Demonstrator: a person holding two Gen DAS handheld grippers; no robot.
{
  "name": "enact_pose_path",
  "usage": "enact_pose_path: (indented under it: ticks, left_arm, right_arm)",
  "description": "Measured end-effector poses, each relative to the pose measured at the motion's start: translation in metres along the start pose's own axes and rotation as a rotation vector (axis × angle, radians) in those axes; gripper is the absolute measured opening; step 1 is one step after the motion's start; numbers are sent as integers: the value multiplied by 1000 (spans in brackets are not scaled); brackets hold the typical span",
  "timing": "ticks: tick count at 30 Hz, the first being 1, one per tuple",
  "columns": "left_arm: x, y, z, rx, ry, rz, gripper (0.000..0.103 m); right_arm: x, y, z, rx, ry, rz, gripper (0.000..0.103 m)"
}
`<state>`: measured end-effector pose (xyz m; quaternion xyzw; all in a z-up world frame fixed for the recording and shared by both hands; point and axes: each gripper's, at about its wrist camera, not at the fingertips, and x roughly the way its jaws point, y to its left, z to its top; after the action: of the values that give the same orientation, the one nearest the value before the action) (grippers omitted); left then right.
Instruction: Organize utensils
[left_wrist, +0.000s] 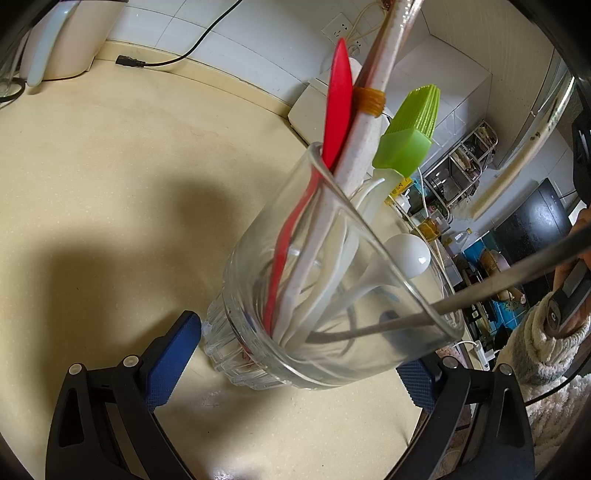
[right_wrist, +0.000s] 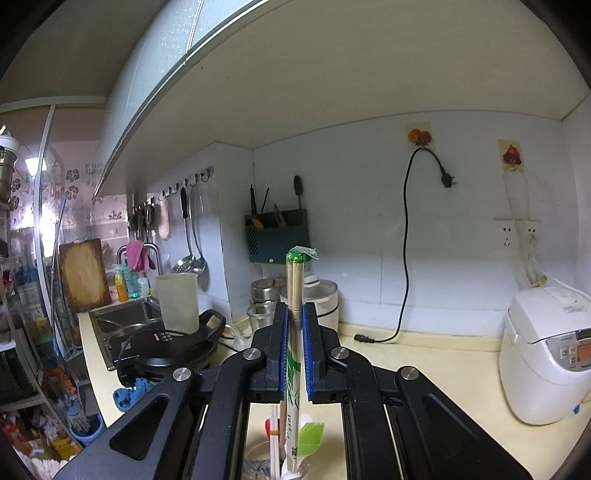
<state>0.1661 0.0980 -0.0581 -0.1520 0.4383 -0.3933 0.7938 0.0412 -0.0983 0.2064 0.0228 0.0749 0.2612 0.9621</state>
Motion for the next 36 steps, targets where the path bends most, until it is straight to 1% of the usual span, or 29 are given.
enact_pose_path:
  ticks: [6,8,14,17,19,22,26,30,33,36]
  left_arm:
    - [0,0,0,0,0,0,99]
    - [0,0,0,0,0,0,99]
    - [0,0,0,0,0,0,99]
    - [0,0,0,0,0,0,99]
    - [0,0,0,0,0,0,99]
    - [0,0,0,0,0,0,99]
    - [0,0,0,0,0,0,99]
    - [0,0,0,0,0,0,99]
    - [0,0,0,0,0,0,99]
    - [0,0,0,0,0,0,99]
  right_arm:
    - [10,5,-6,9,19,16,7]
    - [14,7,-9,2,38,17,7]
    - [35,12,-26,-14,138,18,8]
    - [53,14,-35,-5,214,30,8]
    - [65,16,-41,-9,258,29,10]
    - [75,19,-51,-18,293,16,20]
    - [77,17,-58,-7,302,15,20]
    - [70,6,-64,20,298,-1,20]
    - [61,-9,-71,50,297,-34,20]
    - [50,-31,-86,88,317,-82,20]
